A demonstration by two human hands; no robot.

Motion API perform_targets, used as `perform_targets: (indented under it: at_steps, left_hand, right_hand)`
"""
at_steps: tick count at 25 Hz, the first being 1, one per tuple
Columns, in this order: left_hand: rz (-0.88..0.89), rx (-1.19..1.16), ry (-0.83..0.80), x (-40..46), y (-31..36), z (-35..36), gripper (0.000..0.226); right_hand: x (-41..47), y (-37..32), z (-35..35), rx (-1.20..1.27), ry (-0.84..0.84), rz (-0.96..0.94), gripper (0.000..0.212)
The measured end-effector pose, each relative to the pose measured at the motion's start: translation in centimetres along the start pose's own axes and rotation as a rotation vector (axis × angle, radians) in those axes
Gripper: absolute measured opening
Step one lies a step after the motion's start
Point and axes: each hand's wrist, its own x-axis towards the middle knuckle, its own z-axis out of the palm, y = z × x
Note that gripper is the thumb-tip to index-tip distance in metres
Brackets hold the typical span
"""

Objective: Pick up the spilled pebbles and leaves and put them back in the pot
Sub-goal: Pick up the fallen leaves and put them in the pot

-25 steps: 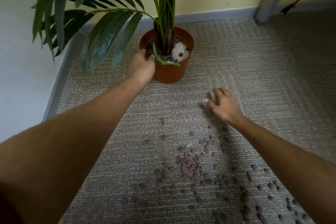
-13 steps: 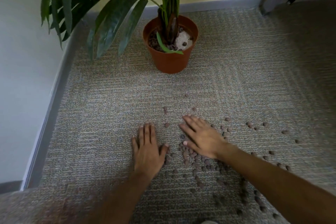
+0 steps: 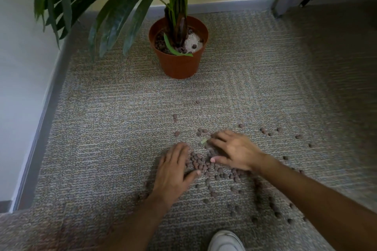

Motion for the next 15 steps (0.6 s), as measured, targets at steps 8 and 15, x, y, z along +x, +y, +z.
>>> perform_targets:
  at_steps: [8,15]
  left_hand:
    - [-0.067,0.022,-0.154,-0.1,1.0,-1.4,0.093]
    - [-0.178,-0.215,-0.168,2.3,3.5,-2.1,0.035]
  right_hand:
    - [-2.7,-0.4,0.5,0.159,-0.256,0.242,0.108]
    - [-0.3,-6.0,1.4,0.301,-0.1,0.177,0.049]
